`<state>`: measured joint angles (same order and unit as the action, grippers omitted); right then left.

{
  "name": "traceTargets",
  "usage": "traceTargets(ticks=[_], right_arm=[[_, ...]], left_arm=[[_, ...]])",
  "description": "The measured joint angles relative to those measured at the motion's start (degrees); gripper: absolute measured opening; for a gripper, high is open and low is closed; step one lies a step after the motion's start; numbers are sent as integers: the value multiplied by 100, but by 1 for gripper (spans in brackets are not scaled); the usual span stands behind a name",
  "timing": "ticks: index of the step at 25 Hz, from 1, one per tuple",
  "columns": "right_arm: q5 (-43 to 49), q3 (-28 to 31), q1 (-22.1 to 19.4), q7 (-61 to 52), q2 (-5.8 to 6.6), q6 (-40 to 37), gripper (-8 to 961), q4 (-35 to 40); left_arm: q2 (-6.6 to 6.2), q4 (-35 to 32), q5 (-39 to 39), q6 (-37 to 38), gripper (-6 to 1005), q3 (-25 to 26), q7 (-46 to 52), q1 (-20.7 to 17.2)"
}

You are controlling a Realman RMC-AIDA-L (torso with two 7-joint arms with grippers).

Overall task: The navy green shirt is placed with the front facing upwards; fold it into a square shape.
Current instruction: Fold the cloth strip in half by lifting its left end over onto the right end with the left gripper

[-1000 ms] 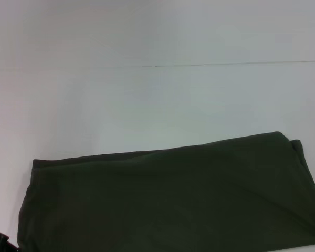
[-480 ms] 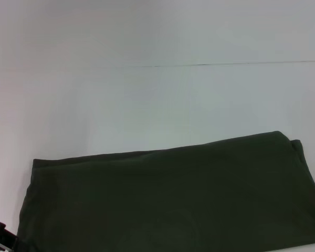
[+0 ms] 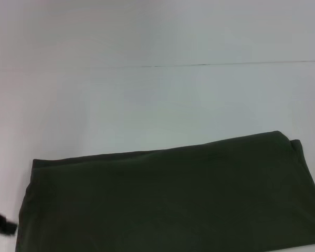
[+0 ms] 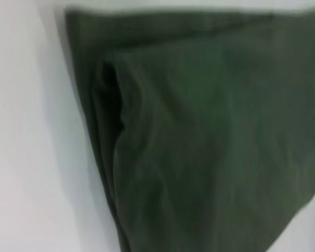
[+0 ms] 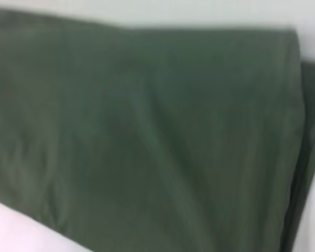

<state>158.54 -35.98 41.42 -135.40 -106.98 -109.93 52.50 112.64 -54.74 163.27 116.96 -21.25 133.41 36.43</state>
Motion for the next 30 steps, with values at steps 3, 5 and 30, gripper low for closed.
traceTargets(ticks=[3, 5, 30], right_arm=[[-510, 354, 39, 302, -1, -18, 647, 59], [-1178, 501, 21, 625, -29, 2, 866, -22], [-3661, -715, -474, 7070, -1290, 2486, 854, -1973]], left_arm=[[-174, -38, -47, 40, 82, 716, -43, 113], [-248, -25, -110, 37, 83, 1027, -55, 151], [-164, 664, -524, -447, 856, 763, 447, 6]])
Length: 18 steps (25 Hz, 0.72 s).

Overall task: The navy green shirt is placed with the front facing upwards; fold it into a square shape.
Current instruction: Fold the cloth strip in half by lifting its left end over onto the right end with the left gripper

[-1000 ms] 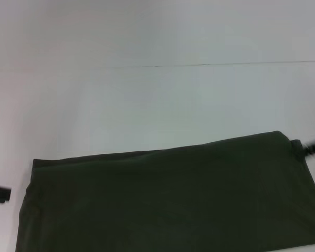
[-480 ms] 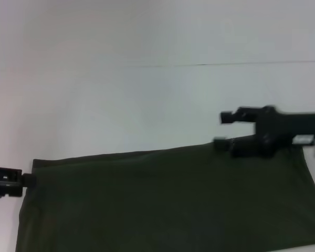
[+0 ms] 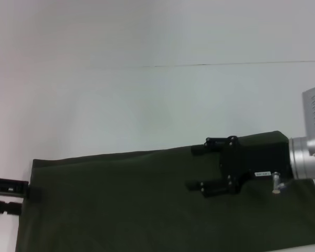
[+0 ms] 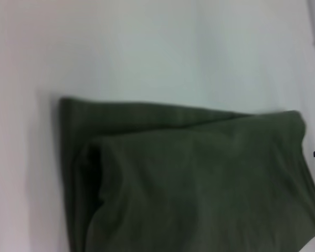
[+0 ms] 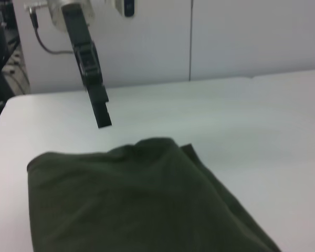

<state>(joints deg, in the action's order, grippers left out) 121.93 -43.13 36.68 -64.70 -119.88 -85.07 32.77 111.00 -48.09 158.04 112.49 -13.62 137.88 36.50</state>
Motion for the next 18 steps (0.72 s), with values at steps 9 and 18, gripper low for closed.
traceTargets(ticks=[9, 18], right_arm=[[-92, -126, 15, 148, -8, 163, 854, -212], [-115, -144, 3, 159, -12, 165, 853, -306]], left_arm=[[43, 4, 160, -467, 880, -161, 512, -44], [109, 4, 259, -748, 880, -235, 58, -128]])
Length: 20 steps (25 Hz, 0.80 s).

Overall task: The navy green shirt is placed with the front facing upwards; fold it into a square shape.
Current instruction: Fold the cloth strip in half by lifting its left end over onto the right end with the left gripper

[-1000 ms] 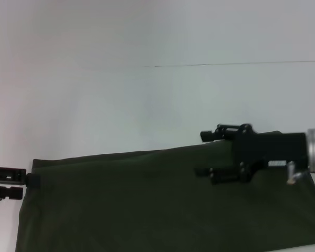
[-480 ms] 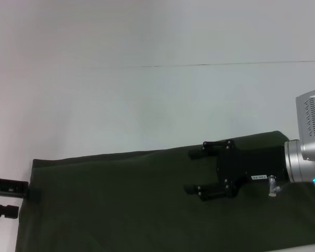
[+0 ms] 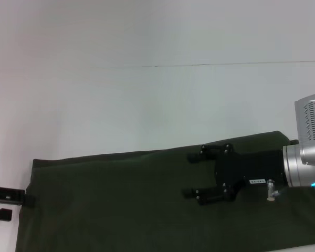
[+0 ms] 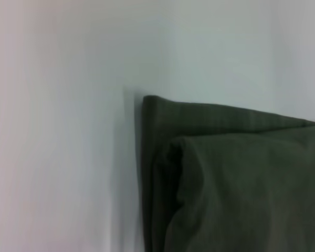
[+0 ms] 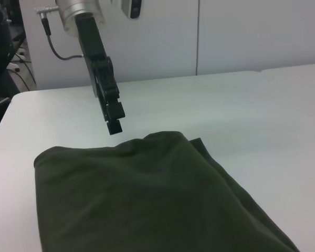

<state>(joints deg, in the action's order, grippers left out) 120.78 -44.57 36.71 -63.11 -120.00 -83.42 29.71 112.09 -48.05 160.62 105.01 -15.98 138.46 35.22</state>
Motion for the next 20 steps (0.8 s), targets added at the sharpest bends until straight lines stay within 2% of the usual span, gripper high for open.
traceTargets(ticks=[20], right_arm=[[-2, -8, 20, -43, -5, 169, 852, -71]], left_arm=[[98, 105, -6, -328, 879, -131, -168, -107]])
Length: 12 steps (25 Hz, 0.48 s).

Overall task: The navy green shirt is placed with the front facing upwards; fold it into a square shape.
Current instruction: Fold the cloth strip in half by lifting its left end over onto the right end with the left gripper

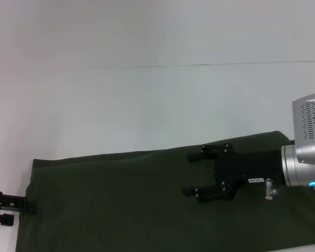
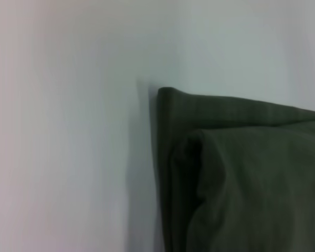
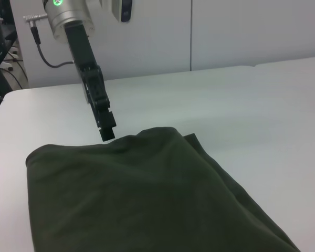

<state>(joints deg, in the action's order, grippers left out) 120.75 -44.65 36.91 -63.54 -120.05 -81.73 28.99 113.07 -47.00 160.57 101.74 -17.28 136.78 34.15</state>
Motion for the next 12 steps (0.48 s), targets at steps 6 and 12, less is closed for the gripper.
traceTargets(ticks=[6, 12], right_arm=[[0, 1, 0, 0, 0, 20, 853, -9], [1, 0, 0, -1, 0, 20, 853, -9]], left_arm=[[29, 27, 1, -84, 880, -64, -12, -16], [31, 38, -18, -108, 879, -82, -18, -14]])
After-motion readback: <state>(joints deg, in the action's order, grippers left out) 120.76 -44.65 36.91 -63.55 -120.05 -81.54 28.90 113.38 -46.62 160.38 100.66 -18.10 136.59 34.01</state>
